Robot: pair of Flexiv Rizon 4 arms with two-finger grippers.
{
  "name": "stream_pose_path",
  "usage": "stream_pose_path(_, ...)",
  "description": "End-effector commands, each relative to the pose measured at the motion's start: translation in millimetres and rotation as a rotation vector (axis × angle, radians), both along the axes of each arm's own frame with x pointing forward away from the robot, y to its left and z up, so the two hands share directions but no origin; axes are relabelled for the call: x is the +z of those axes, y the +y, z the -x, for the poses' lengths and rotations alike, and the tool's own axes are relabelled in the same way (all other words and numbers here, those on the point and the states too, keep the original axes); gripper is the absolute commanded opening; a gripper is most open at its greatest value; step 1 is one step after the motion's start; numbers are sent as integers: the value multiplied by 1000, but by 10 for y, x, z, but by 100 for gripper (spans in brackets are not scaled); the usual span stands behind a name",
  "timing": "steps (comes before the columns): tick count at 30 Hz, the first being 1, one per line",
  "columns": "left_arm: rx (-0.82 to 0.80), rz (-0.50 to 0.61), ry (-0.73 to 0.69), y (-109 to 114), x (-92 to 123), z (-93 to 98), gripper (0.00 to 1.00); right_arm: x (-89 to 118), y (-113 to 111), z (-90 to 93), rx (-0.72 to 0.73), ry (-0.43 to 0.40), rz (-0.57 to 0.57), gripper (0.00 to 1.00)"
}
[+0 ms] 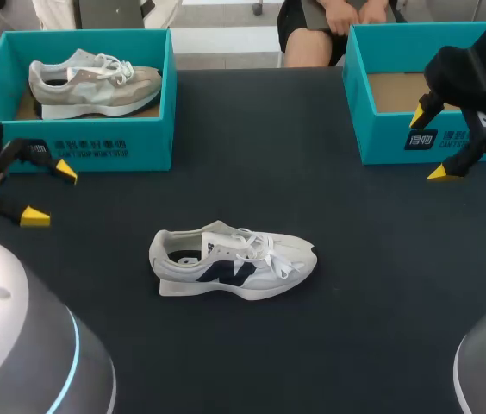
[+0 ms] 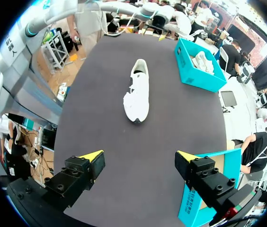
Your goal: Take the shoe out of the shoebox, open the shoe tongue, remove and reinsert the insole, then place the shoe into the shoebox
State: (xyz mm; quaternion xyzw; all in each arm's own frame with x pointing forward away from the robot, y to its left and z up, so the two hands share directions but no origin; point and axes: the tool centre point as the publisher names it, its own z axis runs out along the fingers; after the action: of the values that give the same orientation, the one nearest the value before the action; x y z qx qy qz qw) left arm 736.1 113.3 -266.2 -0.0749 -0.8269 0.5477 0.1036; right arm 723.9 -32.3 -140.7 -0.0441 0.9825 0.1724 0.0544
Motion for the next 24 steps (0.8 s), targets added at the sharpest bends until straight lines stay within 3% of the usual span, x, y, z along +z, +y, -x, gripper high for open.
stream_pose_path(1,114,7,-30,0,-176,163,100,-1,14,-21,0,4,3,100)
stream_pose_path(9,173,-31,-43,78,-436,260,100,-1,14,-21,0,4,3,100)
stream_pose_path(11,177,-84,-49,77,-468,292,100,-1,14,-21,0,4,3,100)
stream_pose_path(24,177,-84,-49,77,-468,292,100,-1,14,-21,0,4,3,100)
